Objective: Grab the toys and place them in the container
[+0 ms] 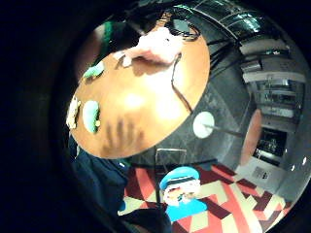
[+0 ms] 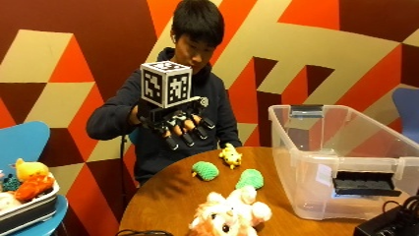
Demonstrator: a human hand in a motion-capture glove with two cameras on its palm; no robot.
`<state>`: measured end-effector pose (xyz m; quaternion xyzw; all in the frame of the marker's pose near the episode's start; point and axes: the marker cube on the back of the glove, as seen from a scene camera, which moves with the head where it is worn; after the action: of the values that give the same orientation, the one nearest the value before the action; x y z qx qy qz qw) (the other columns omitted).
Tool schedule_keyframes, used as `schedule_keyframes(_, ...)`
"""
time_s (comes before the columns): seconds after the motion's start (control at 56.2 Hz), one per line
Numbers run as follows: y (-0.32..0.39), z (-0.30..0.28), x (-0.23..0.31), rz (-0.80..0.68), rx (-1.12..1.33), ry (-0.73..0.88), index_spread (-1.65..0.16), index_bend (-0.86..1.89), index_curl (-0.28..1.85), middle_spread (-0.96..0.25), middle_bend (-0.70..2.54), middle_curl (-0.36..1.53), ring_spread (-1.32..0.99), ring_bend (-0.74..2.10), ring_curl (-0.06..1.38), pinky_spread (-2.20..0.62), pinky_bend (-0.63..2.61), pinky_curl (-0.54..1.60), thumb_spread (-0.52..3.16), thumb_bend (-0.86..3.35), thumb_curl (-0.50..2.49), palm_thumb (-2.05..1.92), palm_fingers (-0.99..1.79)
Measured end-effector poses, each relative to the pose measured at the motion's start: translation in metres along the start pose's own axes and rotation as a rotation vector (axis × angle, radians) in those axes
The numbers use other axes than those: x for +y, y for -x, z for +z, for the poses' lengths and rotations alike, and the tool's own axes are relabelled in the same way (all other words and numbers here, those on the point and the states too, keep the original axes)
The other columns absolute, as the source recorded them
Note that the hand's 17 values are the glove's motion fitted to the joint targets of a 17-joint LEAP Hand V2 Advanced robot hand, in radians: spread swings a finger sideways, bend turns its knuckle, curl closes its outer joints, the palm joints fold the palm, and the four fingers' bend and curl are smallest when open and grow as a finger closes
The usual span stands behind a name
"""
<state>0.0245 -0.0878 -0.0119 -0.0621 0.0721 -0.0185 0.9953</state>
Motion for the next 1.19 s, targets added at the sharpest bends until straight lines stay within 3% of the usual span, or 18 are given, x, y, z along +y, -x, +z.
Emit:
schedule_keyframes(0.213,-0.017,0.020,-0.086,-0.018,-0.028,0.058,-0.23,0.09,0.13,-0.02,0.15,0.23,-0.05,0.23,0.14,0.00,0.80,0.32,1.28,0.14,0.23,0.22,-0.29)
schedule_keyframes(0.409,-0.030,0.068,-0.167,0.089,-0.054,0.196,-0.26,0.12,0.15,-0.05,0.10,0.22,-0.02,0.14,0.15,0.03,0.79,0.32,1.19,0.05,0.25,0.18,-0.30)
schedule_keyframes(0.533,-0.025,0.095,-0.178,0.078,0.060,0.171,-0.30,0.21,0.20,-0.08,0.15,0.22,0.00,0.07,0.11,0.06,0.84,0.34,1.17,0.04,0.28,0.24,-0.17)
schedule_keyframes(0.622,-0.024,0.105,-0.180,0.076,0.093,0.143,-0.33,0.34,0.24,-0.12,0.34,0.27,0.00,0.13,0.09,0.06,0.78,0.31,1.17,0.06,0.30,0.31,0.16)
schedule_keyframes(0.729,-0.018,0.112,-0.180,0.047,0.027,0.056,-0.33,0.42,0.28,-0.18,0.52,0.34,-0.14,0.35,0.13,-0.01,0.64,0.26,1.23,0.16,0.34,0.51,0.61)
schedule_keyframes(0.853,-0.009,0.113,-0.171,-0.011,-0.021,-0.060,-0.27,0.42,0.32,-0.22,0.65,0.42,-0.28,0.66,0.24,-0.16,0.58,0.27,1.21,0.24,0.40,0.68,0.91)
schedule_keyframes(1.013,0.008,0.082,-0.145,-0.049,-0.176,-0.154,-0.25,0.48,0.39,-0.25,0.74,0.50,-0.40,0.81,0.33,-0.29,0.79,0.38,0.87,0.21,0.52,0.78,1.10)
schedule_keyframes(1.191,0.042,-0.004,-0.111,-0.144,-0.248,-0.291,-0.24,0.62,0.51,-0.25,0.84,0.59,-0.46,0.91,0.41,-0.34,0.99,0.49,0.72,0.13,0.60,0.71,1.08)
